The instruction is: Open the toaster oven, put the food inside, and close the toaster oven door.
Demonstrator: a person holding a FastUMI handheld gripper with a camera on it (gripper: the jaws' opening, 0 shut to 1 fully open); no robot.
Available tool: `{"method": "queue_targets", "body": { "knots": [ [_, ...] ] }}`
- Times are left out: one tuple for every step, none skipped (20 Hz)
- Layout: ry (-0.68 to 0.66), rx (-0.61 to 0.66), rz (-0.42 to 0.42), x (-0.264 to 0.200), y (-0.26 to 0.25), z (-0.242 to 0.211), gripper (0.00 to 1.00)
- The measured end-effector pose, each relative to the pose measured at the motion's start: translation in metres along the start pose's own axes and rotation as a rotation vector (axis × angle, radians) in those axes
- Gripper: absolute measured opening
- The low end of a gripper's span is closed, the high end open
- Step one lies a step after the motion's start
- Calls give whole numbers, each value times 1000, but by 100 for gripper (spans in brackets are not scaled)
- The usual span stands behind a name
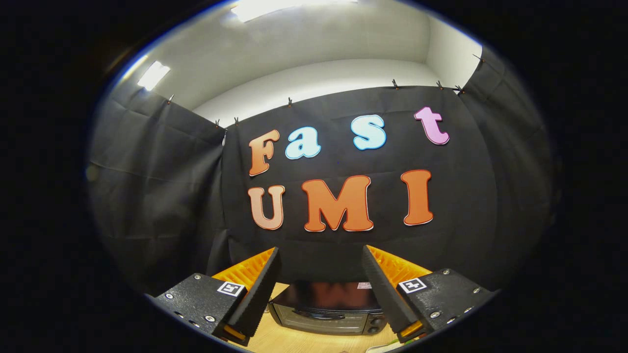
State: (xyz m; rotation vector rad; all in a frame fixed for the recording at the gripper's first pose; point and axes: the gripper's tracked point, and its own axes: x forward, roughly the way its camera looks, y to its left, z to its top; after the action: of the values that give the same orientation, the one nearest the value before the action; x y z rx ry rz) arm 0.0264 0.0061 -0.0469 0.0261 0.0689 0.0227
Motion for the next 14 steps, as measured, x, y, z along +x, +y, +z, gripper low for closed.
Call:
{"method": "queue_targets", "body": {
  "knots": [
    [4, -2, -3, 2, 0, -3, 98],
    [8, -3, -5, 4, 2, -4, 98],
    [9, -2, -6, 5, 2, -6, 98],
    [9, -1, -7, 8, 3, -9, 98],
    [14, -2, -9, 12, 5, -13, 98],
    [23, -2, -11, 15, 5, -20, 98],
    [35, 0, -10, 18, 7, -28, 98],
    [52, 6, -10, 21, 9, -39, 98],
    [73, 13, -9, 26, 11, -51, 98],
    [94, 19, -10, 28, 13, -64, 98],
    [113, 23, -11, 31, 15, -76, 98],
    [132, 23, -13, 37, 18, -89, 98],
    [150, 21, -17, 41, 19, -102, 98],
    [167, 18, -22, 44, 21, -115, 98]
  ]
}}
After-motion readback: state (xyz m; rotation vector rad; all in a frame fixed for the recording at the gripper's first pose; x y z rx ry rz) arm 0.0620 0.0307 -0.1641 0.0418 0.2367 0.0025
